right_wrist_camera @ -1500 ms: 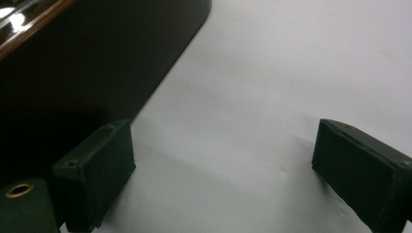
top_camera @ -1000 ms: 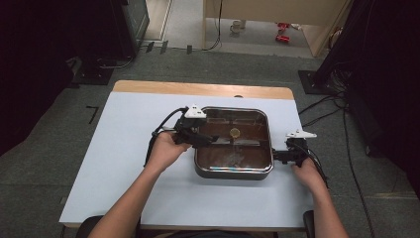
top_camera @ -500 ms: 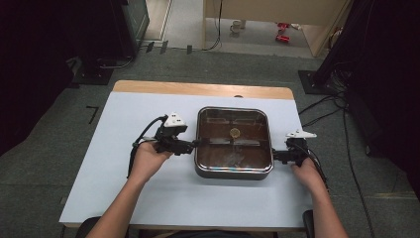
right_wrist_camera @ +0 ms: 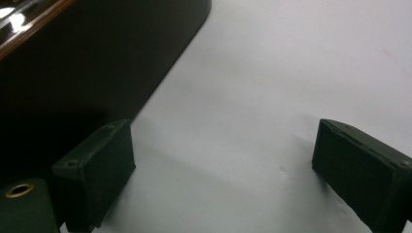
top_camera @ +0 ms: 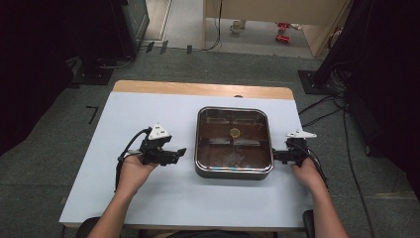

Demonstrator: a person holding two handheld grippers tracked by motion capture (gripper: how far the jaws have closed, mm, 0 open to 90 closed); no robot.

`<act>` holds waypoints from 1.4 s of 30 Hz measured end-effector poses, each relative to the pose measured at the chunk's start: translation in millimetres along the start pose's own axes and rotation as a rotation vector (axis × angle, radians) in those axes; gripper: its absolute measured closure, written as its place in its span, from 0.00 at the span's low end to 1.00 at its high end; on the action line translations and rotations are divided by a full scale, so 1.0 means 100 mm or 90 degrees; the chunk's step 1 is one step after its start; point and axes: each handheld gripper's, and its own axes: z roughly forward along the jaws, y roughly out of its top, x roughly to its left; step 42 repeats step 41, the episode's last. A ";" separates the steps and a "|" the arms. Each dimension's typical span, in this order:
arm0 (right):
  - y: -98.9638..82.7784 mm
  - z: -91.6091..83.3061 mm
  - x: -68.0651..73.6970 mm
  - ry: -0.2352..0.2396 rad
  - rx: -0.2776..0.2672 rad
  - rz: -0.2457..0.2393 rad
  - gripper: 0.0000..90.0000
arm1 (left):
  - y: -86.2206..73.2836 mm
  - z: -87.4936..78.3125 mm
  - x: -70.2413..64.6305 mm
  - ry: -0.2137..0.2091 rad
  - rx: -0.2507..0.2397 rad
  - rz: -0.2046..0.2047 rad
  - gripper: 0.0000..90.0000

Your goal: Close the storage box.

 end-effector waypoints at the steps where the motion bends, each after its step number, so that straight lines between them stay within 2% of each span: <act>1: 0.00 0.00 0.00 0.000 0.000 0.000 0.08 | -0.03 -0.01 0.01 0.004 0.000 -0.003 0.29; 9: 0.00 0.00 0.00 0.000 0.000 0.000 0.08 | -0.26 -0.02 0.02 0.021 0.005 -0.026 0.28; 20: 0.00 0.00 0.00 0.000 0.000 0.000 0.08 | -0.48 0.08 -0.08 0.025 0.034 -0.039 0.28; 22: 0.00 0.00 0.00 0.000 0.000 0.000 0.08 | -0.51 0.13 -0.09 0.029 0.046 -0.030 0.28; 27: 0.00 0.00 0.00 0.000 0.000 0.000 0.09 | -0.55 0.25 -0.10 0.041 0.074 -0.032 0.28; 30: 0.00 0.00 0.00 0.000 0.000 0.000 0.09 | -0.56 0.30 -0.11 0.040 0.079 -0.030 0.28; 34: 0.00 0.00 0.00 0.000 0.000 0.000 0.08 | -0.58 0.31 -0.14 0.039 0.078 -0.006 0.24; 42: 0.00 0.00 0.00 0.000 0.000 0.000 0.08 | -0.62 0.34 -0.19 0.048 0.072 0.022 0.15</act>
